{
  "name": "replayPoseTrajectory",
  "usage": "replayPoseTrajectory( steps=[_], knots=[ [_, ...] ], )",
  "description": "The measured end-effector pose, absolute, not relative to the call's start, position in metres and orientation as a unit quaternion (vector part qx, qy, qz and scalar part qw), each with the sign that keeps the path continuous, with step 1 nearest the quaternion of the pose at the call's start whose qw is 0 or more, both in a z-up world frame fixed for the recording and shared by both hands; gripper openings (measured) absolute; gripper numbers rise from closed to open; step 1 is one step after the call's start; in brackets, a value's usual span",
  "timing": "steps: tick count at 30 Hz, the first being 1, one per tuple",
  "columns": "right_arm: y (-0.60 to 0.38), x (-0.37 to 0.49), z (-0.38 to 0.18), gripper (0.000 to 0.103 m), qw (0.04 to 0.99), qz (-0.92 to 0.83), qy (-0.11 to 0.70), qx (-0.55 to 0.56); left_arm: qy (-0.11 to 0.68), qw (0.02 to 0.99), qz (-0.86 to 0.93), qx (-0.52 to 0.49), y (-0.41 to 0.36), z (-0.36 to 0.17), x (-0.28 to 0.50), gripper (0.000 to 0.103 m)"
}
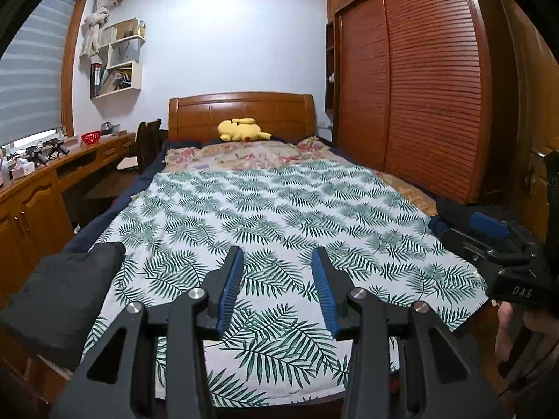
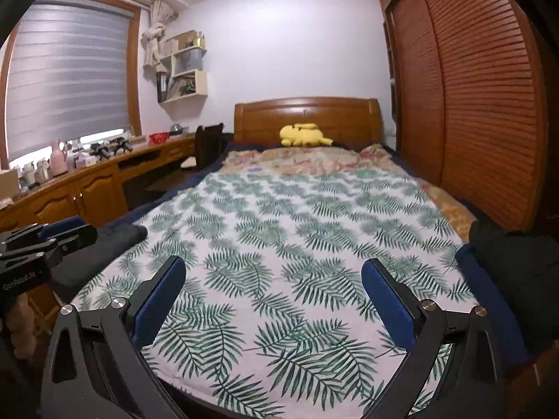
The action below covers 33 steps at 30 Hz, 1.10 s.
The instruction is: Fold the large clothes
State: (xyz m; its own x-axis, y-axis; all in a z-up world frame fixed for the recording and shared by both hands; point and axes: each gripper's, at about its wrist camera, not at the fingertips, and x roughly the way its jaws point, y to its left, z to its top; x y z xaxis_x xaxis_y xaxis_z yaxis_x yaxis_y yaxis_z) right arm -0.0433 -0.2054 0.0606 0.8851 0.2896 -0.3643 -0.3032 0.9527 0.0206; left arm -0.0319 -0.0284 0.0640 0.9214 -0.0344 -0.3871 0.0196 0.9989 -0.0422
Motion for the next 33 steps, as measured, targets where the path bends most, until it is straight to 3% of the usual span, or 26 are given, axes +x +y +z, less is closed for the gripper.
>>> replayPoseTrajectory(
  steps=[33],
  knots=[
    [-0.218,-0.050,0.064,0.102,0.976,0.137,0.170,-0.016,0.198,0.979,0.016,-0.032,-0.013,0.064,-0.041,0.042]
  ],
)
